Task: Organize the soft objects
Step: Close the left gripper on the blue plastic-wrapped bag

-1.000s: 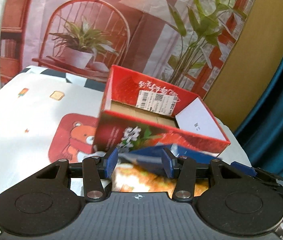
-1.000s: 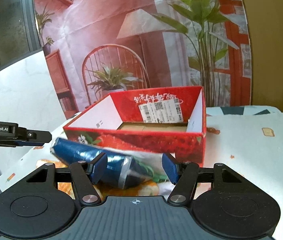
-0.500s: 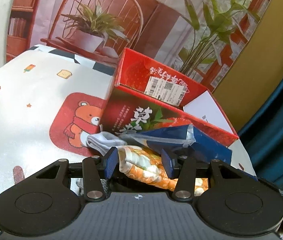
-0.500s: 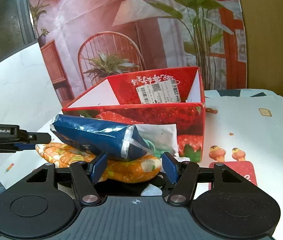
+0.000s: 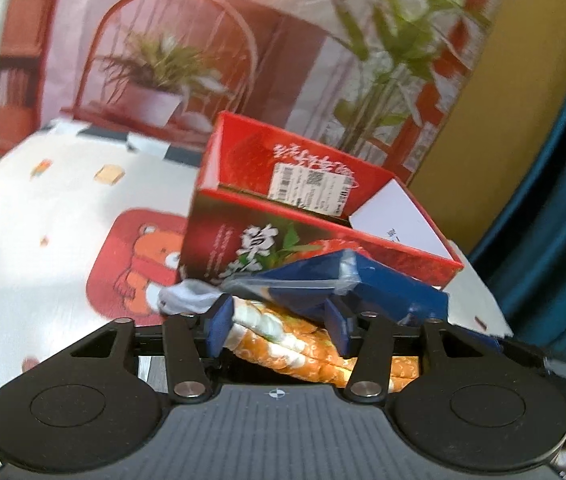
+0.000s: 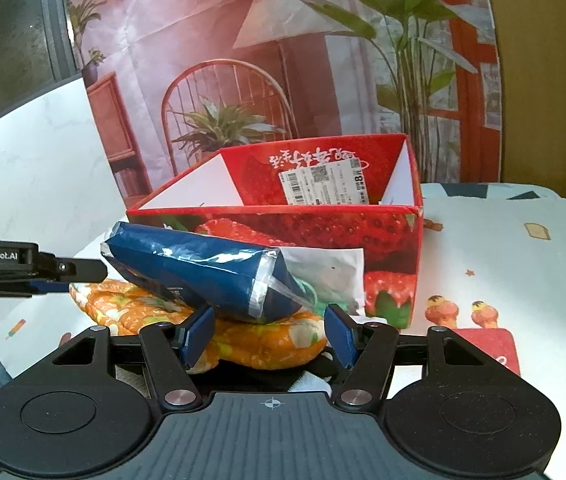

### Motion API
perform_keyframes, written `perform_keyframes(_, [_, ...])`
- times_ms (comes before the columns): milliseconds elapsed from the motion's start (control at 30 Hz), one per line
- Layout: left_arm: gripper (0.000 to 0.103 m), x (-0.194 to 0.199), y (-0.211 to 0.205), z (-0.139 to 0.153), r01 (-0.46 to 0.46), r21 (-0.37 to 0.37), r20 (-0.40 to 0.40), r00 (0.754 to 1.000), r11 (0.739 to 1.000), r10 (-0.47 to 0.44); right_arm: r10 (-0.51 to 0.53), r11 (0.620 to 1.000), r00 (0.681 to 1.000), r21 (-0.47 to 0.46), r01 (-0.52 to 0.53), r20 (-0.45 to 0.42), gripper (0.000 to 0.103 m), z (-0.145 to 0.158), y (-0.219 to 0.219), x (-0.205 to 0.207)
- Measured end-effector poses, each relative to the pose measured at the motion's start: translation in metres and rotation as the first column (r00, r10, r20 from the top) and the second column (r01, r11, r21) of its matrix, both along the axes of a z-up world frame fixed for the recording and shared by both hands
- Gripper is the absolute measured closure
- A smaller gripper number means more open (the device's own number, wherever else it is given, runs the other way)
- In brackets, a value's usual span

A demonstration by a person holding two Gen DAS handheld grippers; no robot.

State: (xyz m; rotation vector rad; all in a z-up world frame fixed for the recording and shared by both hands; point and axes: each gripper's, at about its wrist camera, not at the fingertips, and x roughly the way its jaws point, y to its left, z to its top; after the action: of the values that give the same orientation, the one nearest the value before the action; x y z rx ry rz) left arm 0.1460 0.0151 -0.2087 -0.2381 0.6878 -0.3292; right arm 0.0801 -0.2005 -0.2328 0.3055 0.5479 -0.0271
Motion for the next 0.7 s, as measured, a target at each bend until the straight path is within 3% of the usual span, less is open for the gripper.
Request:
perform_keyframes(200, [0.047, 0.001, -0.004, 0.01, 0.031, -0.003, 0.026, 0.999, 1.0, -0.031, 0.043, 0.999, 0.999, -0.007, -0.043, 0.012, 0.049, -0.002, 0.004, 0.011])
perform_keyframes(367, [0.044, 0.0, 0.002, 0.017, 0.023, -0.059, 0.028, 0.999, 0.998, -0.022, 0.053, 0.999, 0.998, -0.001, -0.053, 0.016, 0.049, -0.004, 0.004, 0.013])
perform_keyframes(700, [0.042, 0.021, -0.004, 0.025, -0.002, -0.204, -0.064, 0.998, 0.979, -0.011, 0.061, 0.998, 0.997, 0.029, -0.062, 0.043, 0.049, 0.004, 0.003, 0.01])
